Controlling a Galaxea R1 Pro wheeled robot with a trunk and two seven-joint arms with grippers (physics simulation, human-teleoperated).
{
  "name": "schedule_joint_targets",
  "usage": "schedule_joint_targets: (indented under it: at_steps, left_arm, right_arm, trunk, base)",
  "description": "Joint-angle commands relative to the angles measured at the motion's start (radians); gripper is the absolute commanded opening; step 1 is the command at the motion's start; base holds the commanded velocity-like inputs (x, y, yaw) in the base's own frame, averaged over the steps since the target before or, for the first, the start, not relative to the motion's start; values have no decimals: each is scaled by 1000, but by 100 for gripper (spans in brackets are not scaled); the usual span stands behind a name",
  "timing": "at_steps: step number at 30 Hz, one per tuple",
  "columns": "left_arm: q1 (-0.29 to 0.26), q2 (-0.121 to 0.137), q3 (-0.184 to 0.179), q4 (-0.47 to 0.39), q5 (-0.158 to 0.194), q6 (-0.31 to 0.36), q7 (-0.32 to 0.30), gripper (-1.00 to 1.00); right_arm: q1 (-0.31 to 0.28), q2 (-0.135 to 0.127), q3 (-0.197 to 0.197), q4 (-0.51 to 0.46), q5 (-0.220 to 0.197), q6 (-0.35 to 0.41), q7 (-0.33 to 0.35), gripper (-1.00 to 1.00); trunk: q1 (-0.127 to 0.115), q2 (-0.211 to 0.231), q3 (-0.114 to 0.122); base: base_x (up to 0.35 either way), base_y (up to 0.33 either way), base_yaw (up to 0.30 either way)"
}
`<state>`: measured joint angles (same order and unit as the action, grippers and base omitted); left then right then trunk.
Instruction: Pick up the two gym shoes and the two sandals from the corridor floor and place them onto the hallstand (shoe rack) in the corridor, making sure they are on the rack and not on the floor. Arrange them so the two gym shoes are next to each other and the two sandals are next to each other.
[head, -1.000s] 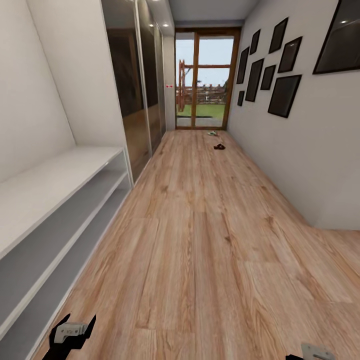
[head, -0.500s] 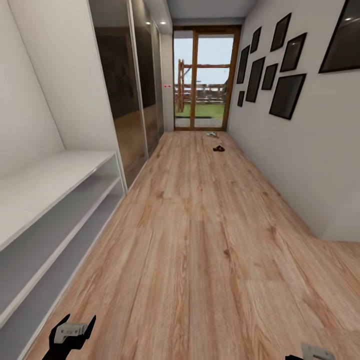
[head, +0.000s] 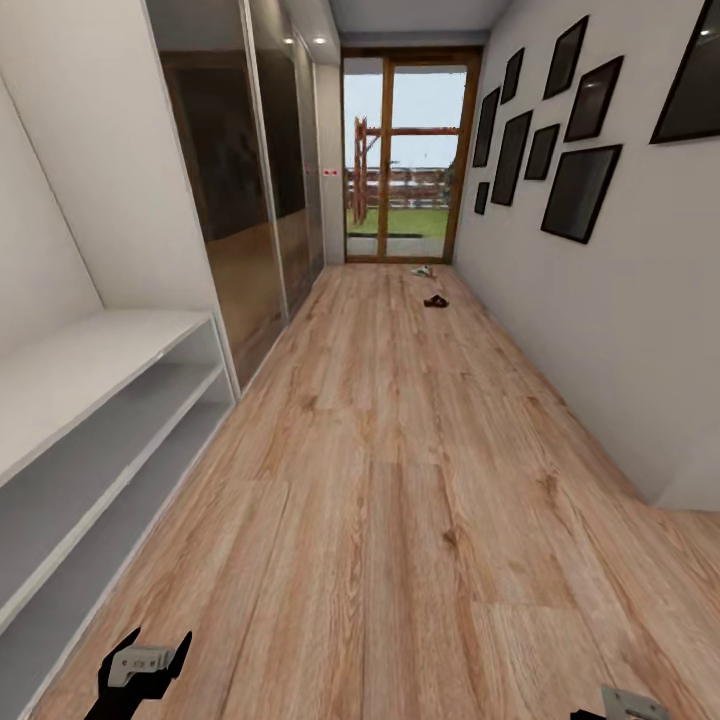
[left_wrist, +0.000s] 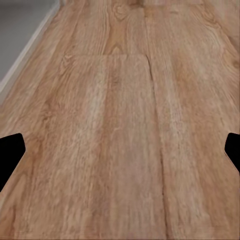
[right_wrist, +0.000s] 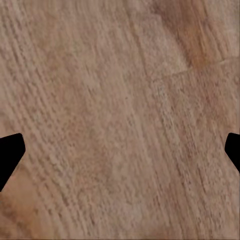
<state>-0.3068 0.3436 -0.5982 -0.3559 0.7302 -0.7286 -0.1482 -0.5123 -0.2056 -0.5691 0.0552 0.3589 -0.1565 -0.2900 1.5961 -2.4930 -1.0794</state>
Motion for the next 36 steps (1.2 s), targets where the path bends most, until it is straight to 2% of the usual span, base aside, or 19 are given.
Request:
schedule_joint_targets:
  at_steps: [1,36]
  left_arm:
    - [0,0,0,0,0,0,0,100]
    - [0,0,-2,0,0,0,1,100]
  right_arm:
    - [0,0,0,0,0,0,0,100]
    - [1,1,0,0,0,0,3,100]
  trunk:
    - [0,0,0]
    - [0,0,0]
  base:
    - [338,-128,0]
    - [338,-128,0]
